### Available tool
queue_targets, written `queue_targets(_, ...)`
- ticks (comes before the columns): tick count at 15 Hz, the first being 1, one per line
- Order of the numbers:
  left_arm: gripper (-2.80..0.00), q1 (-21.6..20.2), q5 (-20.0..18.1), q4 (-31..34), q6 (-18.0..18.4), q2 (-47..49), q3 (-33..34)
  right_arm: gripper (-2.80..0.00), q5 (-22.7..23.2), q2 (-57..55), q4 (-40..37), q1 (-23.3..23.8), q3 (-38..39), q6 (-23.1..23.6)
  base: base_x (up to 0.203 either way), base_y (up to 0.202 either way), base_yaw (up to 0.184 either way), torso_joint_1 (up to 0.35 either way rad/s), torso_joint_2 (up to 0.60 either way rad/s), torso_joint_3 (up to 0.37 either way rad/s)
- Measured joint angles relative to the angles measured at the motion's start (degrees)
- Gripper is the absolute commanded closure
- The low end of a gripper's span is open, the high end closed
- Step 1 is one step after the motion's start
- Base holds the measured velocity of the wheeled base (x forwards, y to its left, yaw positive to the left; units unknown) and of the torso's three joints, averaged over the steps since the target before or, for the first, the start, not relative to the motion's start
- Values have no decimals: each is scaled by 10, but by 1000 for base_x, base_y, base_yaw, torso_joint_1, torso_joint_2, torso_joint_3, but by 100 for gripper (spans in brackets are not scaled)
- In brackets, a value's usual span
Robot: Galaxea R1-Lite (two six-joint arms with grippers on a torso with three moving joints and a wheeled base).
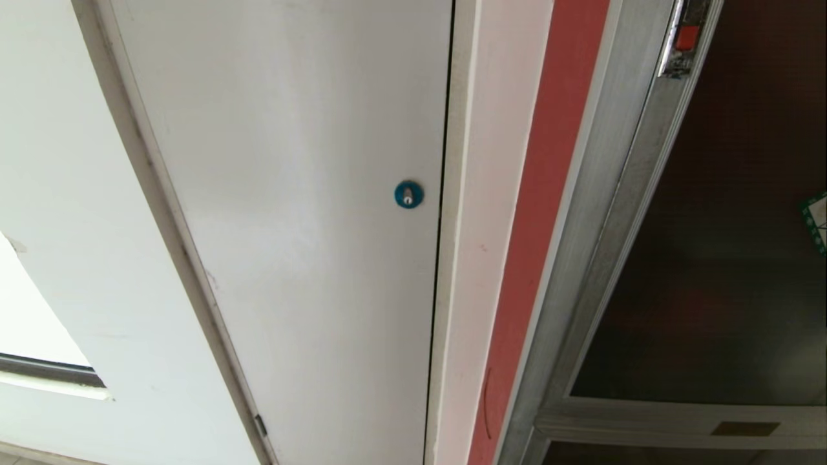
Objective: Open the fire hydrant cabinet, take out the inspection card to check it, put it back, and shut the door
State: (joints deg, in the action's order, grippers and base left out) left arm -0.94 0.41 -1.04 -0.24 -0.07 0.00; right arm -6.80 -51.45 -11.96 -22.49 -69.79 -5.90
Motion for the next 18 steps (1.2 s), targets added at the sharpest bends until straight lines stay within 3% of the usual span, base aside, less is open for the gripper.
queue_targets(5,0,0,0,0,0,0,0,0,-62,111,0,8,84,-1,0,0,0,0,0,0)
queue_targets(11,0,0,0,0,0,0,0,0,-74,201,-5,165,134,-1,0,0,0,0,0,0)
queue_targets(15,0,0,0,0,0,0,0,0,-54,291,-49,213,181,1,0,0,0,0,0,0)
queue_targets(18,0,0,0,0,0,0,0,0,-1,360,-61,218,248,3,0,0,0,0,0,0)
